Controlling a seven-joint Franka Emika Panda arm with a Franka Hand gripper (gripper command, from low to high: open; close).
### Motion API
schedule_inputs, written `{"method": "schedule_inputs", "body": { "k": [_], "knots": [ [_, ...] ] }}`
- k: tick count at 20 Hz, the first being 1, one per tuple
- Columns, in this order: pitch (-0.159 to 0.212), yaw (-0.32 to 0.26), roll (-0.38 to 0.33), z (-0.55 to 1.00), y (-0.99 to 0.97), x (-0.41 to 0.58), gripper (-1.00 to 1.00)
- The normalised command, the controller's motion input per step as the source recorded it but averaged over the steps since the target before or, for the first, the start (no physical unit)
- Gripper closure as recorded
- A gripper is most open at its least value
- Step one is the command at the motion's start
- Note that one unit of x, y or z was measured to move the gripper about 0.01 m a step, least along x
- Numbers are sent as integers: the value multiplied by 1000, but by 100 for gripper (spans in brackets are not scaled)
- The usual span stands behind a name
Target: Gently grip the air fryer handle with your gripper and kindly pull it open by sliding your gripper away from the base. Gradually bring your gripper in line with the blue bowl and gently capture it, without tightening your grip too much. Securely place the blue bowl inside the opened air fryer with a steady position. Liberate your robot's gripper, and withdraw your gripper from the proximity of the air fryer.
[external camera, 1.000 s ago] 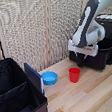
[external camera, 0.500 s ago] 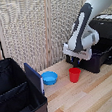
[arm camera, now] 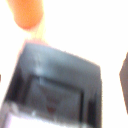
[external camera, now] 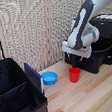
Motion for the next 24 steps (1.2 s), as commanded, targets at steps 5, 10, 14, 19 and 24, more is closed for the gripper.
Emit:
{"method": "schedule_inputs", "body": {
  "k": [5, 10, 14, 19, 24],
  "knots": [
    [22, -8, 0, 747, 315, 58, -100],
    [130, 0, 0, 633, 458, 118, -100],
    [211, 2, 19, 496, 561, 179, -100],
    [222, 0, 75, 325, 583, 270, -100],
    [192, 30, 114, 61, 571, 329, -100]
  ]
}}
